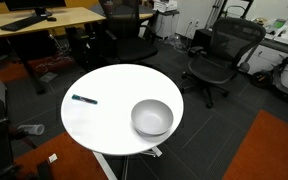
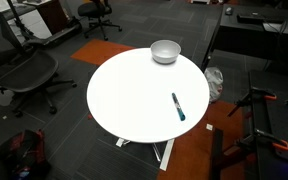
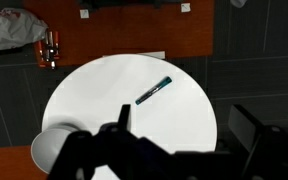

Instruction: Put the green marker inside the grey bowl

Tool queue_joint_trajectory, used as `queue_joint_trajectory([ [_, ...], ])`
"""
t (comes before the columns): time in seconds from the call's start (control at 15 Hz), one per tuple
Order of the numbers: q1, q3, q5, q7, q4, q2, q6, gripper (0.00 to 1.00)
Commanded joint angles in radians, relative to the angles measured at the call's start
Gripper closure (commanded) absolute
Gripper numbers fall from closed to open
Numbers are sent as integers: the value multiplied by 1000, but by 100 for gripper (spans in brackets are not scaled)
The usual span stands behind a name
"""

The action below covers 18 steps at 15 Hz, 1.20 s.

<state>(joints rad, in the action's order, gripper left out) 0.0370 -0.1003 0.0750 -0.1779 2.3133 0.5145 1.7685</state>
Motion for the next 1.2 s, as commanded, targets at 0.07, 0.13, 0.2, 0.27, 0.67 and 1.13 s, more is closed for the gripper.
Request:
queue_joint_trajectory([
  [0.07,-16,-14,10,-112,21,-39,16,0],
  [0.13,-19,-19,11,-148,28,-47,21,0],
  [0.2,-20,-23,14,-181,36,-57,29,0],
  [0.27,-21,-28,15,-222,42,-66,34,0],
  [0.67,-19,-76,29,-469,109,-99,119,0],
  [1.13,-8,-122,18,-724,186,-183,308,0],
])
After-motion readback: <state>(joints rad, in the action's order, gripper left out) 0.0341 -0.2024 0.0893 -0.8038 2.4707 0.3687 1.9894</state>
